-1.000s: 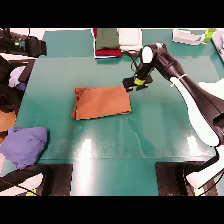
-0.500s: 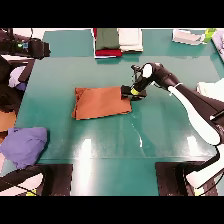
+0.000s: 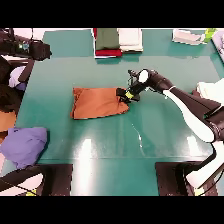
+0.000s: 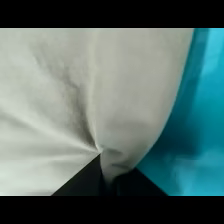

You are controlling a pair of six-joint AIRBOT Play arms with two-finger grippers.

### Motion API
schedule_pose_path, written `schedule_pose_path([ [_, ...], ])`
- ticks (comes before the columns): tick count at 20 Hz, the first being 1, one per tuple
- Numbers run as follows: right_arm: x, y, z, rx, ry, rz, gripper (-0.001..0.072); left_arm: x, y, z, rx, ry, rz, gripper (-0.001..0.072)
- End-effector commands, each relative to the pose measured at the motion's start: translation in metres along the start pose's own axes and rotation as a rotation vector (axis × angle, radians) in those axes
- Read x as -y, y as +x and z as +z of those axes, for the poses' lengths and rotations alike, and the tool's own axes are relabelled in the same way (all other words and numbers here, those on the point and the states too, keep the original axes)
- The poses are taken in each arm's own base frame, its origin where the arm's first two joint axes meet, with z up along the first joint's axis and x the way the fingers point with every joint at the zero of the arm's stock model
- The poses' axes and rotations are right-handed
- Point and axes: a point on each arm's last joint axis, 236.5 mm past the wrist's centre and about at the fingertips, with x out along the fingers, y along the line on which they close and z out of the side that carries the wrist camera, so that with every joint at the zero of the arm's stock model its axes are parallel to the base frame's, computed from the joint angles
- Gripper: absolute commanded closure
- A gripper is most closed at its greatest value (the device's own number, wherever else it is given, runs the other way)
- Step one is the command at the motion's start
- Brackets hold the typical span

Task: Fold the shirts.

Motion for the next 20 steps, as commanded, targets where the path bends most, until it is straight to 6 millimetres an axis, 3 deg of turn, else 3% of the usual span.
schedule_pose_path([
  [1, 0.008, -0.049, 0.033, 0.127, -0.07, -0.044, 0.0696, 0.026, 0.003, 0.0, 0.0, 0.048, -0.043, 0.0687],
  [3, 0.024, -0.113, 0.063, 0.241, -0.095, -0.108, 0.0696, 0.058, 0.005, 0.001, 0.01, 0.098, -0.097, 0.0687],
  [5, 0.052, -0.189, 0.089, 0.364, -0.076, -0.18, 0.0696, 0.089, 0.005, 0.001, 0.02, 0.143, -0.149, 0.0686],
  [7, 0.092, -0.257, 0.103, 0.466, -0.044, -0.255, 0.0695, 0.113, 0.004, 0.001, 0.035, 0.176, -0.188, 0.0686],
  [9, 0.143, -0.312, 0.105, 0.525, 0.041, -0.31, 0.0696, 0.129, 0.003, 0.001, 0.043, 0.197, -0.215, 0.0686],
  [12, 0.23, -0.368, 0.094, 0.582, 0.218, -0.378, 0.0696, 0.14, 0.002, 0.0, 0.049, 0.209, -0.237, 0.0686],
  [15, 0.309, -0.406, 0.078, 0.637, 0.384, -0.419, 0.0696, 0.142, 0.001, 0.0, 0.047, 0.194, -0.245, 0.0686],
  [17, 0.347, -0.424, 0.069, 0.674, 0.467, -0.441, 0.0696, 0.142, 0.001, 0.001, 0.048, 0.169, -0.245, 0.0686],
  [20, 0.368, -0.437, 0.07, 0.739, 0.534, -0.376, 0.0696, 0.142, 0.001, 0.001, 0.049, 0.169, -0.246, 0.0686],
])
